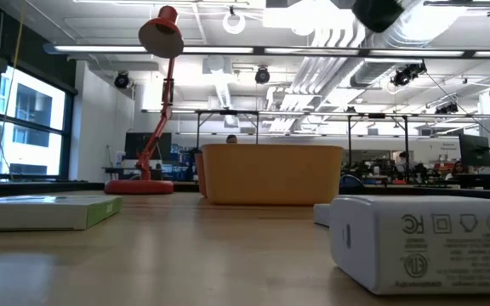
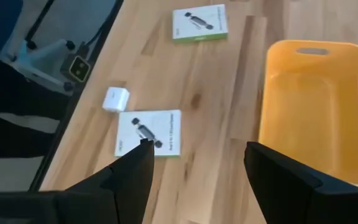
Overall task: Pick and place items into bin
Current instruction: Put the white charger adapter into the gray bin
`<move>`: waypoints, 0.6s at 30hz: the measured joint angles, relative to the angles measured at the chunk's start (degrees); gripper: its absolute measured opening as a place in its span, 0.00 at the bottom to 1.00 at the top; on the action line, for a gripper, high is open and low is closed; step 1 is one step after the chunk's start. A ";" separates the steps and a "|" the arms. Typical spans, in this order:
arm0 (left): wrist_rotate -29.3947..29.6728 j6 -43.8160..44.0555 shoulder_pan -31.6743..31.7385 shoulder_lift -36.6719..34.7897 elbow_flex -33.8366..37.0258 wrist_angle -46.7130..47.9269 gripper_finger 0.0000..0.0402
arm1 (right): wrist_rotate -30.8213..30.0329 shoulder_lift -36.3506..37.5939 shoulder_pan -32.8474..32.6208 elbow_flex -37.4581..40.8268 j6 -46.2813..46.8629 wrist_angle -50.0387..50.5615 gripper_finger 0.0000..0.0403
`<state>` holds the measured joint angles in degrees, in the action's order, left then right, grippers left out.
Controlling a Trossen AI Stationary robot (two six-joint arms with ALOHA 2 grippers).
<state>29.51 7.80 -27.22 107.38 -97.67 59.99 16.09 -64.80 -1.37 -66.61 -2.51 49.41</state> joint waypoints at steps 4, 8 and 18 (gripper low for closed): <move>-6.51 -5.41 2.22 -0.01 4.47 -10.80 0.37 | -5.65 -0.55 -7.93 0.09 4.65 -0.87 0.59; -14.15 -10.17 4.45 0.07 9.35 -18.28 0.37 | -9.22 -0.61 -14.52 4.70 11.79 -9.41 0.59; -28.21 -12.08 4.89 0.03 21.71 -38.58 0.37 | -23.47 -3.59 -29.54 25.40 35.62 -52.65 0.58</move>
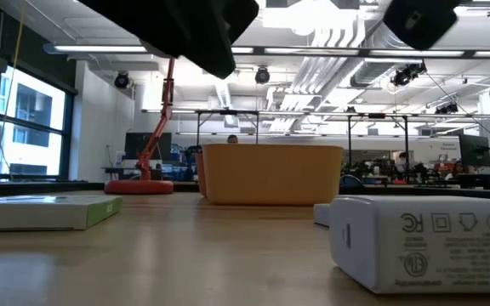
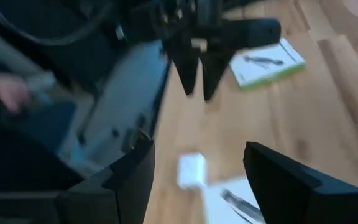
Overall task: Pick and place items into bin
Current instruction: Put the white charger adapter into the gray bin
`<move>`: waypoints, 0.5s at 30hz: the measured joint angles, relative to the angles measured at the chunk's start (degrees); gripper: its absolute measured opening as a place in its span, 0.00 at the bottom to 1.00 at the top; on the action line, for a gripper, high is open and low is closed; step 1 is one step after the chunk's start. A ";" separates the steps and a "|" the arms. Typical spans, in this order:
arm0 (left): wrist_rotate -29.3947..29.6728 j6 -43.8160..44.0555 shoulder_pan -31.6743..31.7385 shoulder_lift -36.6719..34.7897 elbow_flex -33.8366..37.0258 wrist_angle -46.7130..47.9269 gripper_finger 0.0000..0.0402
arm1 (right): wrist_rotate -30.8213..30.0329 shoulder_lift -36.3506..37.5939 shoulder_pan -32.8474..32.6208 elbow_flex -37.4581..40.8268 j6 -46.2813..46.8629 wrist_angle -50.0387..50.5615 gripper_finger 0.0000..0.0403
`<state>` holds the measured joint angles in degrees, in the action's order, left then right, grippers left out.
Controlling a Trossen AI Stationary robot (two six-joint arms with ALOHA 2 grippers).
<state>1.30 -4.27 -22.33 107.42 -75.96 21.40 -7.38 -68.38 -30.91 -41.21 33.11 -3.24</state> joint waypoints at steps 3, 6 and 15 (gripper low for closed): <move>0.53 1.23 -1.23 0.00 2.27 -5.73 0.37 | -6.73 -3.42 -3.35 2.28 4.23 -7.52 0.58; 3.65 2.83 -2.29 0.00 3.47 -8.45 0.37 | -11.68 -7.64 -5.86 1.99 7.67 -8.39 0.58; 16.23 12.61 -2.31 0.58 3.54 -8.40 0.37 | -16.15 -17.77 -8.64 1.53 20.75 -6.32 0.58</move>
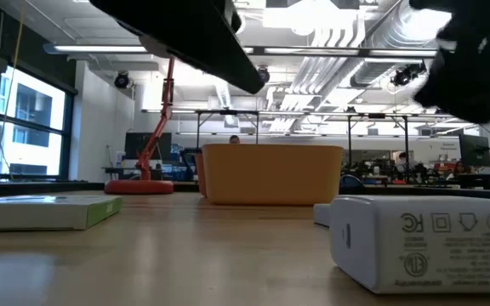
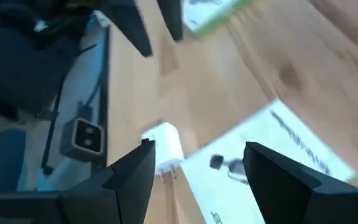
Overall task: Pick and place items into bin
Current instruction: Put the white charger adapter into the gray bin
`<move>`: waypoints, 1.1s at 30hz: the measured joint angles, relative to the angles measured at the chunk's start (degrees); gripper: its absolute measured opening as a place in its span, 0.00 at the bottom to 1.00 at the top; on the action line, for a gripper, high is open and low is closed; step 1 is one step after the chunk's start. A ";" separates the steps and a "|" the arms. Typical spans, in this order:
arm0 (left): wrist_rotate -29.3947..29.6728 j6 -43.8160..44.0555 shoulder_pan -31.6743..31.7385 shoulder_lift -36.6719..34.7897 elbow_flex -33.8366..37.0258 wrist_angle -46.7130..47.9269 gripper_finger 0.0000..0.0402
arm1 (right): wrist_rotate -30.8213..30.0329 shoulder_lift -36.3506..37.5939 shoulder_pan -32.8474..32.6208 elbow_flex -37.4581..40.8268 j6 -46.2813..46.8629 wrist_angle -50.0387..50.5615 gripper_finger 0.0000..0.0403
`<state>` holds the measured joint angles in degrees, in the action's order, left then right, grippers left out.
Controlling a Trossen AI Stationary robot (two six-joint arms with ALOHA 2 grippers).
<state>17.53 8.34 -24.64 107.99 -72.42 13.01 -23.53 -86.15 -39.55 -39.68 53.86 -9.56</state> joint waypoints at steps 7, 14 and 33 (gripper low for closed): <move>1.54 12.29 1.57 1.29 0.04 0.06 0.37 | -1.19 -0.72 -0.89 0.00 16.09 9.84 0.58; -3.23 15.10 2.13 5.40 -0.02 -6.45 0.37 | -0.84 -0.74 -3.02 0.07 20.40 13.99 0.58; -4.42 13.95 -1.29 10.90 -0.13 -16.80 0.37 | -4.63 -0.72 -8.46 0.00 18.17 13.42 0.58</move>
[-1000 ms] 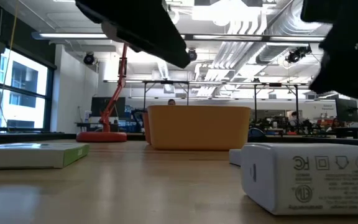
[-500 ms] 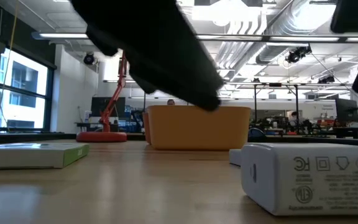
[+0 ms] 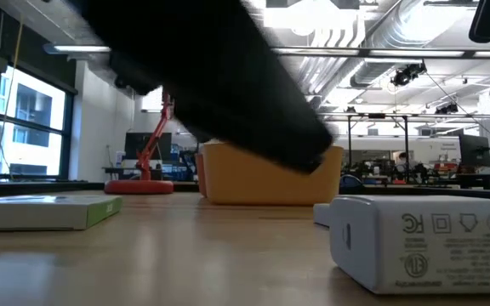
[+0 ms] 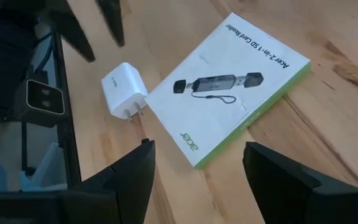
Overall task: Pick and place items into bin
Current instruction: Put the white charger adapter into the gray bin
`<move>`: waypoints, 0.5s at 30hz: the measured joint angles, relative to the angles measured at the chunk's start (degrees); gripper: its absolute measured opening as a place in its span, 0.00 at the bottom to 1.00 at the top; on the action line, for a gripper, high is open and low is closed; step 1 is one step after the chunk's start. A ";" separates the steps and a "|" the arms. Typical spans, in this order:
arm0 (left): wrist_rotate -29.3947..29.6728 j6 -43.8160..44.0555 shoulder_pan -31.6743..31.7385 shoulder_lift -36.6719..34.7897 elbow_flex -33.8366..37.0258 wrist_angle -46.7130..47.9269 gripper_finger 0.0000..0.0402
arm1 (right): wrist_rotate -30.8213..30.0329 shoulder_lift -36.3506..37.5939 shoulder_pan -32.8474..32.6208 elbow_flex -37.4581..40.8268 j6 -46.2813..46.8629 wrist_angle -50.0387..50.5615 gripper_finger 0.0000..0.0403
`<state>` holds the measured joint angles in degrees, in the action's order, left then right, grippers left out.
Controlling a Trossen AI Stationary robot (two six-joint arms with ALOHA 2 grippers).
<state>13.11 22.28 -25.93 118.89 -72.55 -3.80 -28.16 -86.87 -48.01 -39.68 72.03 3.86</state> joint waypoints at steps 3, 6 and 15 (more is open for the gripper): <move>-0.86 -0.11 -0.15 0.38 0.13 -0.89 0.37 | 0.02 0.00 0.00 0.00 -0.31 -0.41 0.58; -0.84 -1.44 -0.34 1.14 0.17 -1.78 0.37 | -0.09 0.00 -0.12 0.02 -2.67 -1.62 0.58; 2.53 -7.23 -0.36 1.07 0.09 -6.07 0.37 | -1.23 0.02 -0.15 0.02 -3.95 -1.72 0.58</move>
<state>15.64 15.05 -26.29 119.96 -72.46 -9.87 -29.40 -86.85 -48.16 -39.66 68.08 2.14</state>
